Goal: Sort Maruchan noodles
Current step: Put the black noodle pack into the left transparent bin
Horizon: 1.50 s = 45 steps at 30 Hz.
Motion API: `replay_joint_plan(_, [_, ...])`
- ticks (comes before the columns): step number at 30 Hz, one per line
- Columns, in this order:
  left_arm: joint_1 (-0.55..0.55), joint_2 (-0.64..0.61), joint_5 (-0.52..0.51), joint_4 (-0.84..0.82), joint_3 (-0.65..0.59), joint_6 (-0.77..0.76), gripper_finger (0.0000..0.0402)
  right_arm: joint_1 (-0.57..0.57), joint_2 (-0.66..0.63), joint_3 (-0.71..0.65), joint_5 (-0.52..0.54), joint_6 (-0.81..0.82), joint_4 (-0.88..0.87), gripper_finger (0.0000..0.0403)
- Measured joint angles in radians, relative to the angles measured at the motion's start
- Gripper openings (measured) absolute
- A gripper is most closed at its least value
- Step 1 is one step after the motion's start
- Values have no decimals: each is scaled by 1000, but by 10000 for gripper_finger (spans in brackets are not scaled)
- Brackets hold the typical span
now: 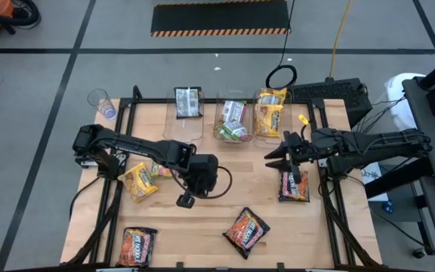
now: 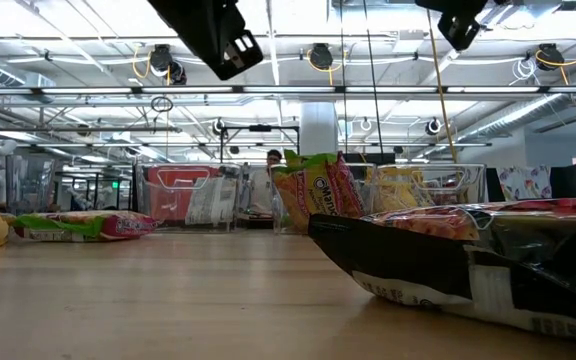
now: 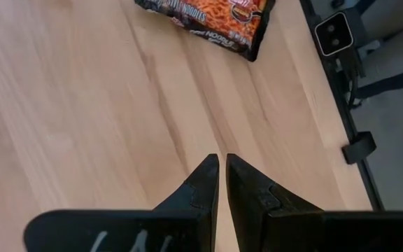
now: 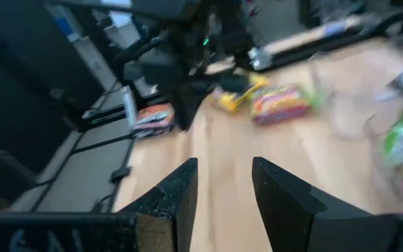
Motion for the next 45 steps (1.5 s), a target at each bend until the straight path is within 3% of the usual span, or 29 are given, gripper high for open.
replay_joint_plan(8, [-23,5,1,16,0,-15,33,0,3,0,-35,54,-78,130])
replay_joint_plan(14, [-29,11,18,47,0,-138,33,0,3,0,-35,51,-62,130])
replay_joint_plan(32, [-29,55,72,208,1,-187,33,0,3,0,-35,47,-62,130])
replay_joint_plan(40, [-29,60,72,198,0,-192,6,0,2,0,-35,46,-36,130])
replay_joint_plan(45, [-31,60,61,198,0,-199,13,0,3,0,-35,46,-32,130])
